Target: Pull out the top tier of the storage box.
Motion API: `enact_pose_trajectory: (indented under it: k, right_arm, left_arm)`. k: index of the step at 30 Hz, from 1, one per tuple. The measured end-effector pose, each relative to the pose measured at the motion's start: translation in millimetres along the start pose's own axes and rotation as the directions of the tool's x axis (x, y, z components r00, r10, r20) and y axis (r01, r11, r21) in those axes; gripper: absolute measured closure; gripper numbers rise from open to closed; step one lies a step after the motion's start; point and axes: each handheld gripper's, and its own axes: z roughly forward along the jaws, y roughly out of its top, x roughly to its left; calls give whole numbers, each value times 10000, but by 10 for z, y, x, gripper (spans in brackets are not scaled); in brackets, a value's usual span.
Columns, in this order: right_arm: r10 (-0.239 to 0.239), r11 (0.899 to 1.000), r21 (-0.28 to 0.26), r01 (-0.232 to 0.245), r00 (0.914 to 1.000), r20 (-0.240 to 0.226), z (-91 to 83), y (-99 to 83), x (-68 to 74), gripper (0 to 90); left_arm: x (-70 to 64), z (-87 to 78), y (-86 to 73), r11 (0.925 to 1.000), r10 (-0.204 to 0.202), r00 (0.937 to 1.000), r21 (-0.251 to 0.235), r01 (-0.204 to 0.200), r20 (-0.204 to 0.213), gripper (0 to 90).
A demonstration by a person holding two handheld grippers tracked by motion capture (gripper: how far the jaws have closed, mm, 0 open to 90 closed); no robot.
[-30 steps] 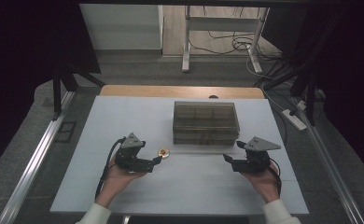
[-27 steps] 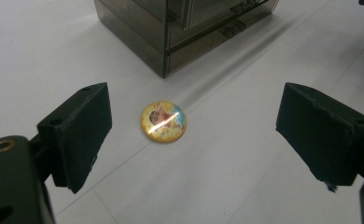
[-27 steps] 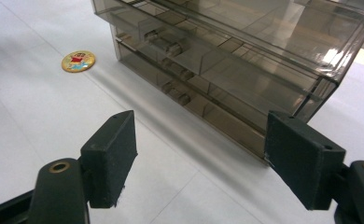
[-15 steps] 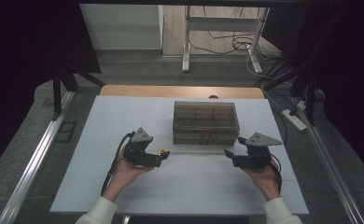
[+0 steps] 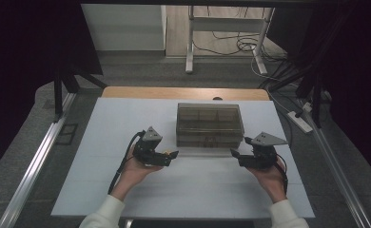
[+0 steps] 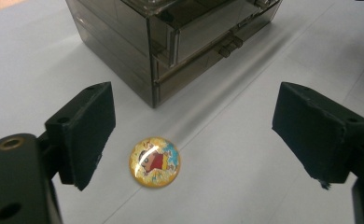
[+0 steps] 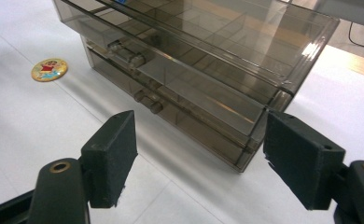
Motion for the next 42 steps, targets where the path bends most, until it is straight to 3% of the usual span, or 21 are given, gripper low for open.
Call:
enact_pose_trajectory:
  k: [7,25,34,42]
  right_arm:
    - [250,9997,79,-251,9996,95,33,-7,-76,261]
    - [345,9991,232,-351,9990,290,94,15,-175,284]
    - [409,9987,291,-421,9983,406,112,24,-244,338]
    - [438,9986,284,-450,9981,426,127,17,-275,404]
  left_arm:
    - [-3,90,46,9999,-98,10000,51,98,-22,173]
    - [-13,257,134,9999,81,9998,127,-78,-180,221]
    - [-21,292,158,9998,176,9983,59,-173,-562,336]
    - [0,301,152,9999,140,9983,44,-137,-569,473]
